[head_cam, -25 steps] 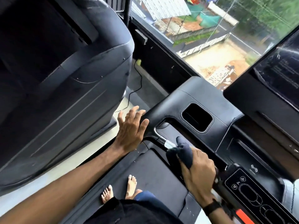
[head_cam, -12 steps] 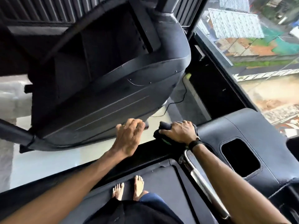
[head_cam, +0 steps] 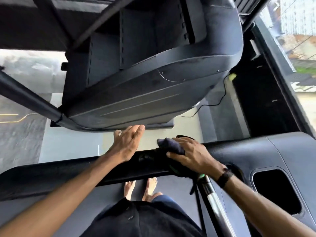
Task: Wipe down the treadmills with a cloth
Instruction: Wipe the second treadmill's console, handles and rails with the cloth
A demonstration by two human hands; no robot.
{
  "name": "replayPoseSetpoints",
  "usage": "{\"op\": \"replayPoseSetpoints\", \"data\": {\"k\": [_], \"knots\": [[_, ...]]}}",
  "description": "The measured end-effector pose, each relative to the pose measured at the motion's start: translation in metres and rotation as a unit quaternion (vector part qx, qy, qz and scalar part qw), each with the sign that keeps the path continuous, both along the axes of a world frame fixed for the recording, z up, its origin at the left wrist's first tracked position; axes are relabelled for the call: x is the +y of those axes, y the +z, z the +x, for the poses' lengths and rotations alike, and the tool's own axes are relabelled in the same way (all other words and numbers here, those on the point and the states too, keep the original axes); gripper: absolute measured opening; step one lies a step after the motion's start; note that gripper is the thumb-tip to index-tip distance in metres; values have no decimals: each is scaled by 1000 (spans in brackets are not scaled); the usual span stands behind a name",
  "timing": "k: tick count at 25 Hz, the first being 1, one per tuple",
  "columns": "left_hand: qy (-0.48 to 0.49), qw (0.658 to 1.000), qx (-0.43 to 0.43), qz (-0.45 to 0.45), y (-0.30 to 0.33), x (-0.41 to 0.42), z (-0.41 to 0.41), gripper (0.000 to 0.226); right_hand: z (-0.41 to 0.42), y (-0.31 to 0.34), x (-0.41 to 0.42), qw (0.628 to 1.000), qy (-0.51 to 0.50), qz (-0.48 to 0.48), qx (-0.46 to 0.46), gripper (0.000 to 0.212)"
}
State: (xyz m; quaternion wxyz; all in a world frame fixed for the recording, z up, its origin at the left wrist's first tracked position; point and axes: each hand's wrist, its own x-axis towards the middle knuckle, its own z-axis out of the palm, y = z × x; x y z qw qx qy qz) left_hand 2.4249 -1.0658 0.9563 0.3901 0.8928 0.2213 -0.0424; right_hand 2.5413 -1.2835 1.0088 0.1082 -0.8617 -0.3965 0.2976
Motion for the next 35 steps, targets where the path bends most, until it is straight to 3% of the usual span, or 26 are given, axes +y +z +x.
{"op": "replayPoseSetpoints", "data": {"k": [3, 6, 9, 11, 13, 16, 18, 21, 23, 27, 30, 32, 35], "knots": [[-14, 1000, 9, 22, 6, -3, 1, 85, 63, -13, -4, 977, -72, -179, 94, 40], [16, 999, 20, 36, 14, 0, -2, 95, 73, -42, 45, 950, 47, -227, 208, 29], [38, 997, 42, 45, 15, 5, -15, 92, 29, -57, 96, 949, 80, -193, 236, 28], [51, 997, 56, 35, 15, 8, -23, 94, 8, -42, 106, 969, 44, -159, 186, 44], [49, 996, 67, 39, 15, 12, -24, 93, -8, -27, 85, 987, 32, -82, 137, 53], [40, 996, 67, 52, 17, 15, -21, 93, -26, -8, 36, 989, 107, 88, 55, 59], [35, 996, 56, 60, 20, 15, -22, 94, -12, -7, 9, 983, 134, 118, 37, 57], [41, 995, 47, 71, 30, 12, -32, 88, 33, -17, 1, 995, 26, 11, 97, 32], [42, 995, 46, 84, 32, 9, -43, 78, 57, -31, 21, 983, -25, -91, 159, 29], [70, 991, 60, 96, 34, 7, -67, 73, 25, -47, 94, 966, 53, -133, 218, 35], [90, 985, 76, 129, 33, 10, -81, 67, -35, -29, 128, 980, 43, -53, 188, 50], [106, 984, 67, 124, 35, 15, -88, 73, -63, -17, 116, 987, 99, 45, 116, 43], [141, 980, 37, 139, 40, 27, -101, 82, -65, -4, 67, 967, 158, 200, 13, 42]]}}
